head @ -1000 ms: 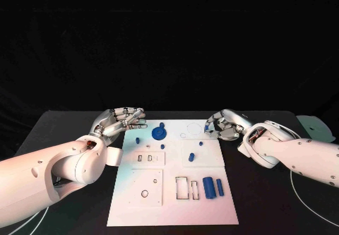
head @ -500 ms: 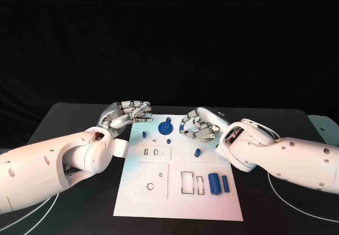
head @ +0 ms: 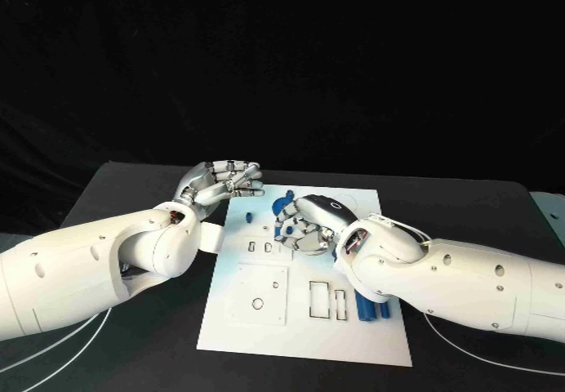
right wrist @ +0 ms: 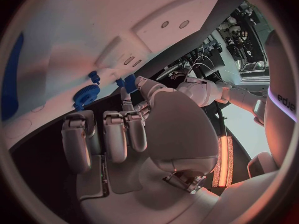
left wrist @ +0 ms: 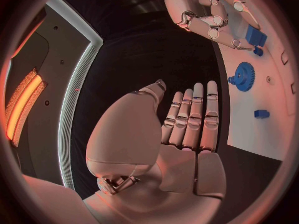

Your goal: Assemble the parts on the task board

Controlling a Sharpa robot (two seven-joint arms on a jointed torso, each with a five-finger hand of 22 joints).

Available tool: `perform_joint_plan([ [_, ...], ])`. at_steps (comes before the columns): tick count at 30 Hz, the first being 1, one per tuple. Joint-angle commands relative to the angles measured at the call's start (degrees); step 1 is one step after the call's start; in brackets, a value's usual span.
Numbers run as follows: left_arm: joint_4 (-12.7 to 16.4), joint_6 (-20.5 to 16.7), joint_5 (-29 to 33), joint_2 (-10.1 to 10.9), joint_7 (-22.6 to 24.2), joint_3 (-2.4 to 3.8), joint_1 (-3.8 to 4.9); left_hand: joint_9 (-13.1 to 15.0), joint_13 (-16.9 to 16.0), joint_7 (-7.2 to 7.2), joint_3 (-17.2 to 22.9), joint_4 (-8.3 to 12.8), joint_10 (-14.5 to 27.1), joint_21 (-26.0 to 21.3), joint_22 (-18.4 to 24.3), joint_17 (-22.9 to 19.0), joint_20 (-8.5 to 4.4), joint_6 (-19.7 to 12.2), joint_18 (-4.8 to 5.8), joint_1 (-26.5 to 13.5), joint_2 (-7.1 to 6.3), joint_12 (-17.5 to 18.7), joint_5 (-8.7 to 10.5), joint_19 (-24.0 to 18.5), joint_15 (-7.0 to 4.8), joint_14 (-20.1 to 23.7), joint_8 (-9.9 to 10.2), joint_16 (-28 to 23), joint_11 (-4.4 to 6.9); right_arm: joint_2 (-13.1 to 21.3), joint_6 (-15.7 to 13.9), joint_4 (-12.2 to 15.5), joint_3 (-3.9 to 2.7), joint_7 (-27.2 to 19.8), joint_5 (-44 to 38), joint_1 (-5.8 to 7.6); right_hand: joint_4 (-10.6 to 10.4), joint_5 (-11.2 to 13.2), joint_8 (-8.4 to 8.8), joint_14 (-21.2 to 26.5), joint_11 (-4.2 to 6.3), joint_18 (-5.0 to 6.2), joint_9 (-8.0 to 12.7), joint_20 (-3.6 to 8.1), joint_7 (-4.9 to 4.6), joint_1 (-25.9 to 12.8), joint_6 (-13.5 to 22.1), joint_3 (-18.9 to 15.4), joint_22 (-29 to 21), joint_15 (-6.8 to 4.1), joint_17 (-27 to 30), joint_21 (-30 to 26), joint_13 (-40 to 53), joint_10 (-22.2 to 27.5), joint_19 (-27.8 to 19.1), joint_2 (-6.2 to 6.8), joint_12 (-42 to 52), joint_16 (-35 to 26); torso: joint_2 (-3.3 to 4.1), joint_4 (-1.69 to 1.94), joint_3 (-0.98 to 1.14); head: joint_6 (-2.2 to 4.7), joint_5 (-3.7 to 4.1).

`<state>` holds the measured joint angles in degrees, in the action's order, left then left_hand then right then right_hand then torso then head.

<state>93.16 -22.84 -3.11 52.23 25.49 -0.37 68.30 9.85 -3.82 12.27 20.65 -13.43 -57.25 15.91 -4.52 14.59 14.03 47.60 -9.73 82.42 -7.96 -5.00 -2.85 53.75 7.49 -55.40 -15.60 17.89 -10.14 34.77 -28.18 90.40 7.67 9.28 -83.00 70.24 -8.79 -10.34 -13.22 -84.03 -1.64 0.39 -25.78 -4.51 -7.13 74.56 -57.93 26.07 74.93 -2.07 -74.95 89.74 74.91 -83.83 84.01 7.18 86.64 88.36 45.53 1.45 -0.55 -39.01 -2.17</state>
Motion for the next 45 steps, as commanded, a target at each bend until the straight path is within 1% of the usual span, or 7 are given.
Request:
perform_joint_plan([
  [1,0.0,1.11,0.08,-0.25,0.28,0.05,0.1,-0.09,0.01,0.72,0.36,0.09,0.04,-0.3,0.08,0.05,0.01,-0.45,-0.82,-0.27,-0.06,0.22,-0.14,0.34,0.34,0.19,0.14,-0.38,-0.19,-0.65,2.2,-0.33,0.04,1.89,-4.39,-0.27,-0.17,-0.15,-0.26,-4.94,0.27,-0.39,-1.57,0.57,1.23,-0.32,-0.9,-0.01,15.07,-0.31,-9.95,0.26,12.14,-4.0,5.99,-0.06,-0.09,0.18,0.03,-0.1,0.01,-0.26,-0.21],
  [3,-0.01,1.15,0.08,-0.3,0.27,0.05,0.1,-0.09,0.01,0.72,0.36,0.09,0.04,-0.3,0.08,0.05,0.01,-0.45,-0.82,-0.27,-0.06,0.22,-0.14,0.34,0.34,0.19,0.14,-0.38,-0.19,-0.92,2.43,-0.5,0.07,2.02,-4.87,-0.38,-0.17,-0.15,-0.26,-4.94,0.27,-0.39,-1.57,0.57,1.23,-0.32,-0.9,-0.01,15.07,-0.31,-9.95,0.26,12.14,-4.0,5.99,-0.06,-0.09,0.18,0.0,-0.09,-0.02,-0.32,-0.2],
  [8,-0.06,1.22,0.08,-0.37,0.23,0.05,0.1,-0.09,0.01,0.72,0.36,0.09,0.04,-0.3,0.08,0.05,0.01,-0.45,-0.82,-0.27,-0.06,0.22,-0.14,0.34,0.34,0.19,0.14,-0.38,-0.19,-1.55,3.14,-0.95,0.22,2.31,-6.23,-0.77,-0.27,-0.09,-0.25,-4.94,0.23,-0.39,-1.59,0.57,1.19,-0.57,-0.84,-0.09,15.07,-0.28,-9.94,0.26,12.22,-4.06,5.99,0.06,0.0,0.18,-0.02,-0.09,0.03,-0.61,-0.27],
  [18,-0.13,1.35,0.08,-0.35,0.14,0.05,0.11,-0.09,0.01,0.72,0.36,0.09,0.04,-0.3,0.08,0.05,0.01,-0.45,-0.82,-0.27,-0.06,0.22,-0.14,0.34,0.34,0.19,0.14,-0.38,-0.19,-2.4,3.9,-1.76,0.4,3.01,-8.73,-1.89,-0.34,-0.04,-0.26,-4.93,0.21,-0.39,-1.62,0.56,1.17,-0.76,-0.81,-0.15,15.07,-0.27,-9.89,0.26,12.19,-4.03,5.99,0.14,-0.04,0.16,0.0,0.15,0.0,-1.05,-0.35],
  [25,-0.15,1.4,0.08,-0.24,0.1,0.04,0.11,-0.09,0.01,0.72,0.36,0.09,0.04,-0.3,0.08,0.05,0.01,-0.45,-0.82,-0.27,-0.06,0.22,-0.14,0.34,0.34,0.19,0.14,-0.38,-0.19,-2.34,4.36,-1.98,0.44,3.43,-9.78,-2.11,-0.38,-0.01,-0.27,-4.93,0.19,-0.39,-1.63,0.55,1.16,-0.88,-0.8,-0.2,15.07,-0.26,-9.87,0.26,12.19,-4.03,5.99,0.22,-0.04,0.15,-0.04,-0.07,-0.04,-1.16,-0.5],
  [33,-0.15,1.51,0.08,-0.17,0.02,0.04,0.1,-0.1,0.0,0.7,0.4,0.11,0.0,-0.35,0.13,0.13,0.03,-0.46,-0.82,-0.35,-0.08,0.34,-0.13,0.35,0.34,0.23,0.17,-0.46,-0.18,-2.1,4.9,-1.91,0.45,3.32,-10.09,-2.24,-0.38,-0.01,-0.27,-4.93,0.19,-0.39,-1.63,0.55,1.16,-0.88,-0.8,-0.2,15.07,-0.26,-9.87,0.26,12.19,-4.03,5.99,0.22,-0.04,0.15,-0.05,0.03,-0.03,-1.36,-0.53],
  [45,-0.19,1.64,0.08,-0.12,-0.08,0.04,0.1,-0.1,0.0,0.7,0.4,0.11,0.0,-0.35,0.13,0.13,0.03,-0.46,-0.82,-0.35,-0.08,0.34,-0.13,0.35,0.34,0.23,0.17,-0.46,-0.18,-1.96,5.12,-2.0,0.45,3.68,-10.51,-2.3,-0.48,0.05,-0.26,-4.91,0.17,-0.39,-1.66,0.53,1.13,-1.17,-0.72,-0.32,15.07,-0.23,-9.77,0.26,12.14,-3.99,5.99,0.45,-0.11,0.12,-0.02,0.04,-0.02,-1.3,-0.63],
])
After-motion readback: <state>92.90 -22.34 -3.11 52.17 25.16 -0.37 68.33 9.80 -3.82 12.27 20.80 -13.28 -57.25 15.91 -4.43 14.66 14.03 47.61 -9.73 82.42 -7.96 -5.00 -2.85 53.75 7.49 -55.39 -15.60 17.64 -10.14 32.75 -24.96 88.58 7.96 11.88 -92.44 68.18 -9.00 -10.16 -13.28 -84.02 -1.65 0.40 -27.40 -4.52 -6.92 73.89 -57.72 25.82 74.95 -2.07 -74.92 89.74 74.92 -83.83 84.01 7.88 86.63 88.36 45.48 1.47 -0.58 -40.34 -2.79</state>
